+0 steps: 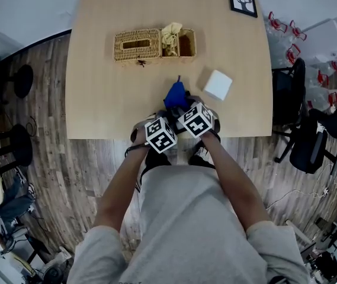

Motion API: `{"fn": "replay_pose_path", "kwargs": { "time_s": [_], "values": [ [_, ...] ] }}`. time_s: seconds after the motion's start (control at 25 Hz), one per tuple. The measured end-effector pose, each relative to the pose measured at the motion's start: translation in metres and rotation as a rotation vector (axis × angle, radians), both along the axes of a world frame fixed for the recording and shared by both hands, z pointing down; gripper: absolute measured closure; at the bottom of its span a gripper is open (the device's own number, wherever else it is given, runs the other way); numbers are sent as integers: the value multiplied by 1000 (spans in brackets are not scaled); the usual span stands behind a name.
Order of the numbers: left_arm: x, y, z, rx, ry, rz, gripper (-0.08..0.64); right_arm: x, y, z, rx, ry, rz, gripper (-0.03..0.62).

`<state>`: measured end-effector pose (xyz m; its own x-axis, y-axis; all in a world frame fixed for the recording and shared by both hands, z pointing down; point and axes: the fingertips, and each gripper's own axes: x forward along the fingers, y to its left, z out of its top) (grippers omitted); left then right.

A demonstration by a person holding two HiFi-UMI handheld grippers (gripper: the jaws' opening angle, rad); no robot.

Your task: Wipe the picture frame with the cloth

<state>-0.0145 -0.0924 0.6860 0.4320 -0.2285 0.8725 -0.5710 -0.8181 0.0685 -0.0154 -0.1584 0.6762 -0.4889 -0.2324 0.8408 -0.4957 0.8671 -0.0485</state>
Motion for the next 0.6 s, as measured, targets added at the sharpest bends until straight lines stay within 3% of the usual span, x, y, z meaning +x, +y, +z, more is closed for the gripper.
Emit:
{"fn": "replay_pose_path", "kwargs": {
  "time_s": [0.6],
  "values": [
    [-1, 0, 1, 2, 23, 1, 506, -19, -17, 0, 19, -2, -12, 489]
  ]
}}
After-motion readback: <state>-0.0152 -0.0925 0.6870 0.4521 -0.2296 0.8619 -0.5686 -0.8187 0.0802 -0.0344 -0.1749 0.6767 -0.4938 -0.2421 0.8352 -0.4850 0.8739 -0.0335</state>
